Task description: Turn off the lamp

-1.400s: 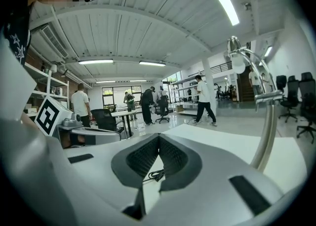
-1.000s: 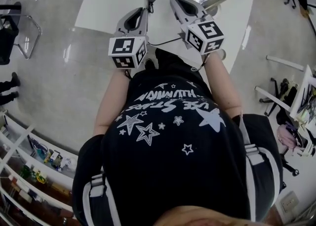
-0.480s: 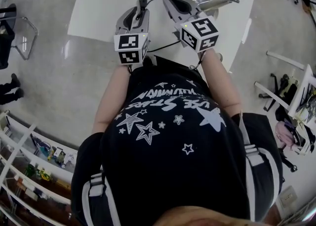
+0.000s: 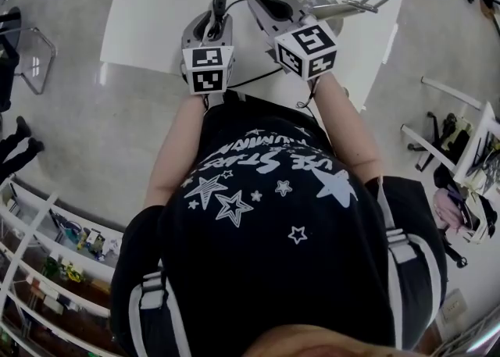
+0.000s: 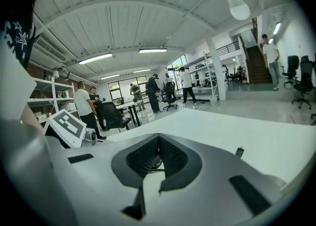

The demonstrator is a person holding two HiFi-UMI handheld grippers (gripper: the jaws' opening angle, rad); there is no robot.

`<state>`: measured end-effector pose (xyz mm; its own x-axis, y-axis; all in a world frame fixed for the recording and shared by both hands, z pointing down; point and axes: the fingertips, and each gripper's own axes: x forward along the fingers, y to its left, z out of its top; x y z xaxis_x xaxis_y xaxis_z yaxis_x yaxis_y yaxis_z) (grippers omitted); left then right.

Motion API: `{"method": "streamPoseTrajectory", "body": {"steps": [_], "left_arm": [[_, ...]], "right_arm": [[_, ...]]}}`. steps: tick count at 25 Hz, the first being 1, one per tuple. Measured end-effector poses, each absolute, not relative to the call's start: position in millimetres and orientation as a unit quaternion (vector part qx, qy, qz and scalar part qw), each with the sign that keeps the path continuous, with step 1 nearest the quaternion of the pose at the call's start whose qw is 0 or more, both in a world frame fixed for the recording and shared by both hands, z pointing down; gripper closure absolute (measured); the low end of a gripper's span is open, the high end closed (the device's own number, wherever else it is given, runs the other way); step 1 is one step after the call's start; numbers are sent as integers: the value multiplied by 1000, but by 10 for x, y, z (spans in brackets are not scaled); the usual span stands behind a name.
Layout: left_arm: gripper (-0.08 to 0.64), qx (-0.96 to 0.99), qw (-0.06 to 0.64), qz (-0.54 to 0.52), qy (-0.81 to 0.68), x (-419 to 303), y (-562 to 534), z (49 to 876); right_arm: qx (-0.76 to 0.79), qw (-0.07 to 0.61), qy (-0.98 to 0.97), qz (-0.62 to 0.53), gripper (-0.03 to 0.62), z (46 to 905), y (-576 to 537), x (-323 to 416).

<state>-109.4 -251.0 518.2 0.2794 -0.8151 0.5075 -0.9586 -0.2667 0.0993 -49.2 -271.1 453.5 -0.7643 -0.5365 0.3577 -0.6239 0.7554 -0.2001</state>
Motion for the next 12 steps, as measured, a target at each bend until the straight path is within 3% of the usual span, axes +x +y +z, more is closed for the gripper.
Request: {"method": "streamPoseTrajectory", "body": {"steps": [12], "left_arm": [[416, 772, 209, 217, -559, -1055, -2542, 5373]], "right_arm": [[281, 179, -931, 148, 586, 4731, -2670, -654]]}}
